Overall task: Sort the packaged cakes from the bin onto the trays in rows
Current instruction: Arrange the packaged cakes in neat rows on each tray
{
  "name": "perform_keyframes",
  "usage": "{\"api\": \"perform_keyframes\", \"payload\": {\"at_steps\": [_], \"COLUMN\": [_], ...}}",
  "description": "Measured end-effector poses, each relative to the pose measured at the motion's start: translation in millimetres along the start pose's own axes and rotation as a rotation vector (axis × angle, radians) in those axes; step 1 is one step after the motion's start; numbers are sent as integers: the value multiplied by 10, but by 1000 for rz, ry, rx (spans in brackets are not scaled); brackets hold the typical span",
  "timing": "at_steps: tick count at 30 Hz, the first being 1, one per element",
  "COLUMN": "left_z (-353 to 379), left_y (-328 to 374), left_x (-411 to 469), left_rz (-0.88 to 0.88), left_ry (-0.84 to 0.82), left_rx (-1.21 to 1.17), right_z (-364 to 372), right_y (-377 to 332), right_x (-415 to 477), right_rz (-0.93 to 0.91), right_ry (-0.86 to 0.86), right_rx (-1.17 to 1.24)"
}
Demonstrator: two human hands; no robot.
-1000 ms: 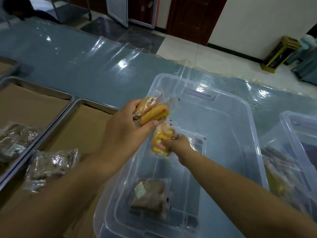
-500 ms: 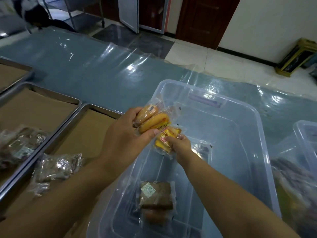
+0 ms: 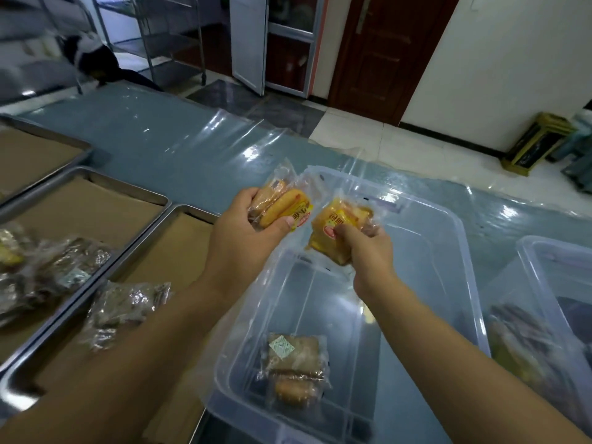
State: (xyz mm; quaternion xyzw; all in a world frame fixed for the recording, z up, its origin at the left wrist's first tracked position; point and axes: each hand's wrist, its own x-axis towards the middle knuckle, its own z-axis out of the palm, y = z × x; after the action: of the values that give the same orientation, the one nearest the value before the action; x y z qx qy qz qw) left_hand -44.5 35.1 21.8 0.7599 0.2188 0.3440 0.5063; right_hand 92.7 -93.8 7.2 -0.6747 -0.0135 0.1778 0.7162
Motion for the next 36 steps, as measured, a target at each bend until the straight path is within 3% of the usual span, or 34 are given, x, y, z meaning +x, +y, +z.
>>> {"api": "perform_keyframes", "payload": {"at_steps": [6, 10, 18, 25, 29, 33, 36], "left_z": [-362, -756, -1609, -1879, -1813, -1835, -1886], "left_y": [73, 78, -470, -1520, -1925, -2112, -2156], "left_x": [-134, -174, -124, -355, -580, -660, -620], "left_rz": [3, 117, 80, -352, -458, -279, -166], "left_ry": [208, 230, 22, -205, -393, -361, -341], "left_rx": [-146, -109, 14, -46, 107, 433, 614], "right_z": [441, 852, 1907, 2439, 2306, 2168, 2137], "right_y": [-350, -333, 173, 1097, 1488, 1788, 1977], "right_x": [-631, -981, -1271, -1423, -1518, -1639, -1690], "right_rz": [-282, -327, -30, 264, 279, 144, 48], "right_ry": [-227, -341, -331, 20, 111, -90, -213], "right_rx": [83, 63, -136, -256, -497, -542, -854]}}
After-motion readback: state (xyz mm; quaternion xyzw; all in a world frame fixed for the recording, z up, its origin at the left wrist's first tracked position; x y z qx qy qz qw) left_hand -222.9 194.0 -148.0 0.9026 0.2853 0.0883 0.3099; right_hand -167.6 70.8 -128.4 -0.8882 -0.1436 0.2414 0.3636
